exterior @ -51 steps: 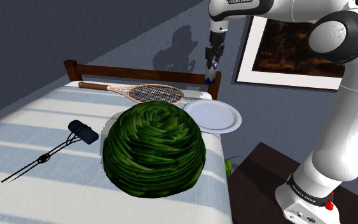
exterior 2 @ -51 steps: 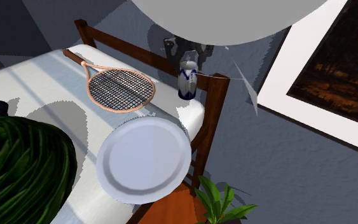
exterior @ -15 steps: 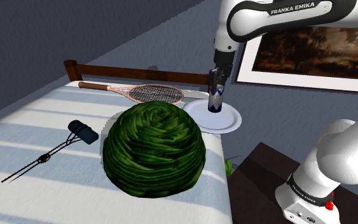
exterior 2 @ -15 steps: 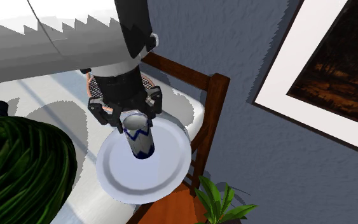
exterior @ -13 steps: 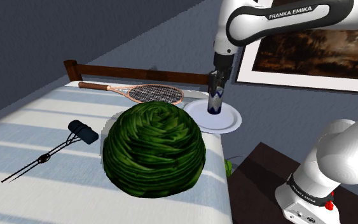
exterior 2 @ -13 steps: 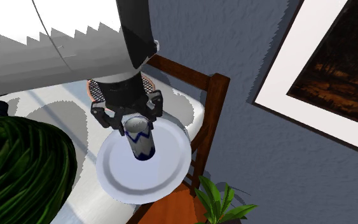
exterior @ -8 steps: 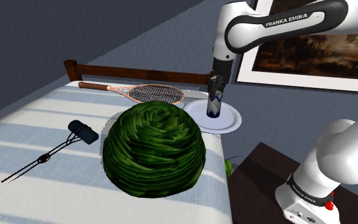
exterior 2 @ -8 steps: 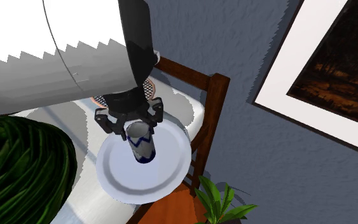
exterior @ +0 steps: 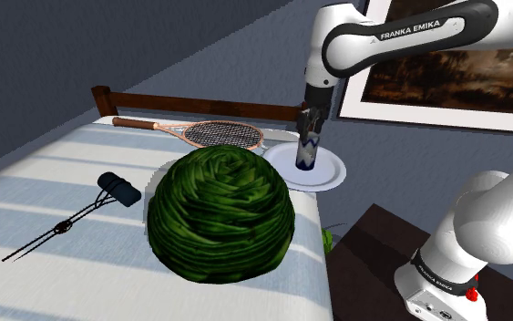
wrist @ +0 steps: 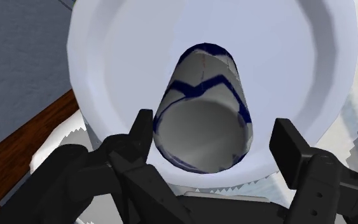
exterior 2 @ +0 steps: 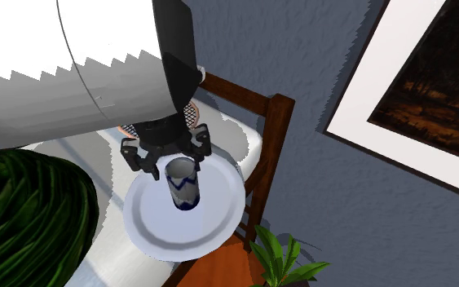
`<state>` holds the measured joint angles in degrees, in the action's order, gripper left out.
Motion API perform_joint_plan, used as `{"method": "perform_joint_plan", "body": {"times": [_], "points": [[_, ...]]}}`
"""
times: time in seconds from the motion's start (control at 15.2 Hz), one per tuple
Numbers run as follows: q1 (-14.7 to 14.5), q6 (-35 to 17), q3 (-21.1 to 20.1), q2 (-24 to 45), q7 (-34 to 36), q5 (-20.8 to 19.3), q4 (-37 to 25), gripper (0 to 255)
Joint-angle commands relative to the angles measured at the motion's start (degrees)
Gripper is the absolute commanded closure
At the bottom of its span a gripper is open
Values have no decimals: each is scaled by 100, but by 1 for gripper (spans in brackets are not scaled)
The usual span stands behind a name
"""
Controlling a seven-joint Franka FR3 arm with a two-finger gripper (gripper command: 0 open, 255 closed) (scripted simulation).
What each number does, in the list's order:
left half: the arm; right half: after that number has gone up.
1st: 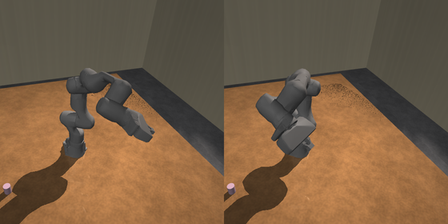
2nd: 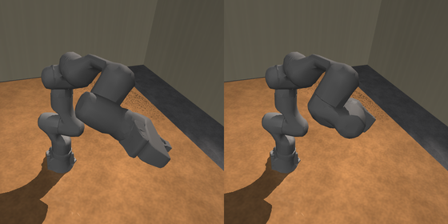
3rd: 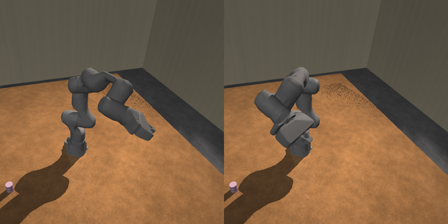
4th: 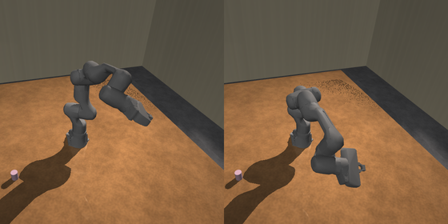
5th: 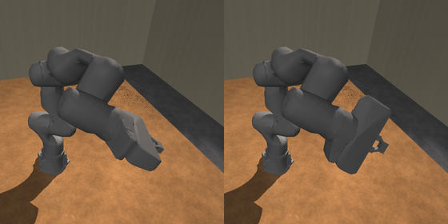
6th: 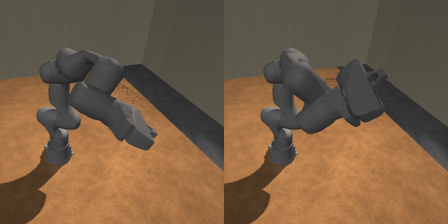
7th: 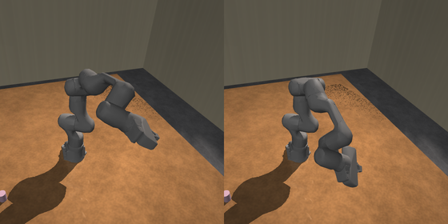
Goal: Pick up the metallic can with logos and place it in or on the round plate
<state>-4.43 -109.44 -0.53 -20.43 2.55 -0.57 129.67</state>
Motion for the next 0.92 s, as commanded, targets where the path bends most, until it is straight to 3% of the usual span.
{"method": "perform_joint_plan", "body": {"times": [0.0, 0.26, 0.53, 0.86], "points": [[0, -1, 0, -1, 0, 0, 0, 0], [0, -1, 0, -1, 0, 0, 0, 0], [-2, 736, -4, -57, -2, 4, -681, 0], [-2, 736, -4, -57, -2, 4, -681, 0]]}}
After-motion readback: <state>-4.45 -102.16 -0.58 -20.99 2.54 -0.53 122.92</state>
